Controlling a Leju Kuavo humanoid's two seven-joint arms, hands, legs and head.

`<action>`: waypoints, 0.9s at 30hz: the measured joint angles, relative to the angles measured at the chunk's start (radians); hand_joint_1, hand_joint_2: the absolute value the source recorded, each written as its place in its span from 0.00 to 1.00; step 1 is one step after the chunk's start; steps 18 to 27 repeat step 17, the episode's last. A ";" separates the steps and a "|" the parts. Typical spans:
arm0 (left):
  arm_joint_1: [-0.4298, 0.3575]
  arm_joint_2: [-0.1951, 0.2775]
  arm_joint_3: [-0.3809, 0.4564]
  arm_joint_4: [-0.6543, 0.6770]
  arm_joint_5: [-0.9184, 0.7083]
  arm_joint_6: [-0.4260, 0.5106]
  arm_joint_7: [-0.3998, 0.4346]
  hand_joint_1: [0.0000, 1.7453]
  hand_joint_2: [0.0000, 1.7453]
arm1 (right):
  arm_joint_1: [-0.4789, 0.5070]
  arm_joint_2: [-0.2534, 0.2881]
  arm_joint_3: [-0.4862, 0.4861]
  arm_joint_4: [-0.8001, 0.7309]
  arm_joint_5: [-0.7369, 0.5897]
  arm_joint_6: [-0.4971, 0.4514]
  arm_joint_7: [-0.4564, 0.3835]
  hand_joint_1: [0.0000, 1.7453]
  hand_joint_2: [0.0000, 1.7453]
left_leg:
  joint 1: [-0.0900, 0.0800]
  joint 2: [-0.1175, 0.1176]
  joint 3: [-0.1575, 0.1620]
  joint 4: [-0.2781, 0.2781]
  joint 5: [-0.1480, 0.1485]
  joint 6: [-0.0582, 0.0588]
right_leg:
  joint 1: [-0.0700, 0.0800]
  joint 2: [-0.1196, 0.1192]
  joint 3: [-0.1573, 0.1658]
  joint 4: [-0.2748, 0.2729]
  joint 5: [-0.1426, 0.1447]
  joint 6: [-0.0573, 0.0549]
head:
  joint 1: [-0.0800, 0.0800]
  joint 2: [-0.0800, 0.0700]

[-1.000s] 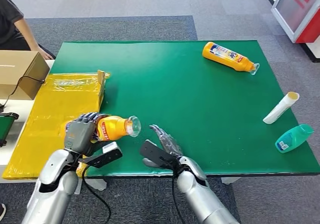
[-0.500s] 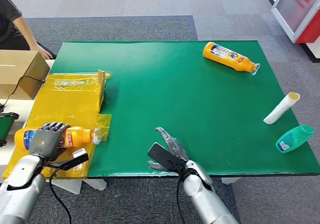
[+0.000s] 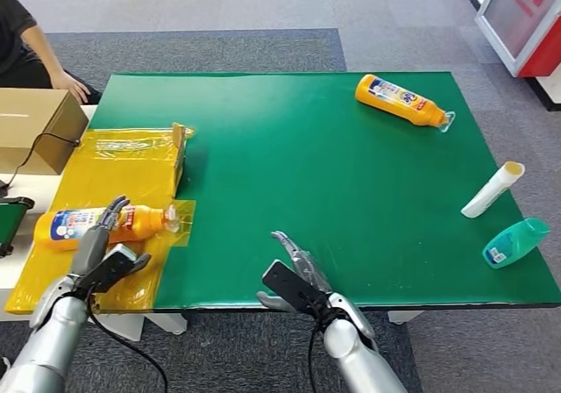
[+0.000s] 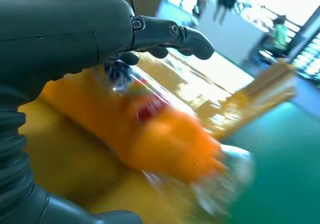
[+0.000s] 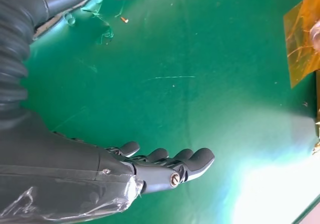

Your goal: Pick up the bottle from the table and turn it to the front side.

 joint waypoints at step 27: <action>0.258 -0.194 0.071 -0.248 0.552 -0.317 -0.027 0.00 1.00 | 0.070 -0.007 -0.002 -0.056 -0.014 -0.006 0.026 0.00 1.00 | 0.000 0.000 0.000 0.000 -0.003 0.001 | 0.000 0.000 -0.001 0.000 -0.002 0.000 | 0.000 0.000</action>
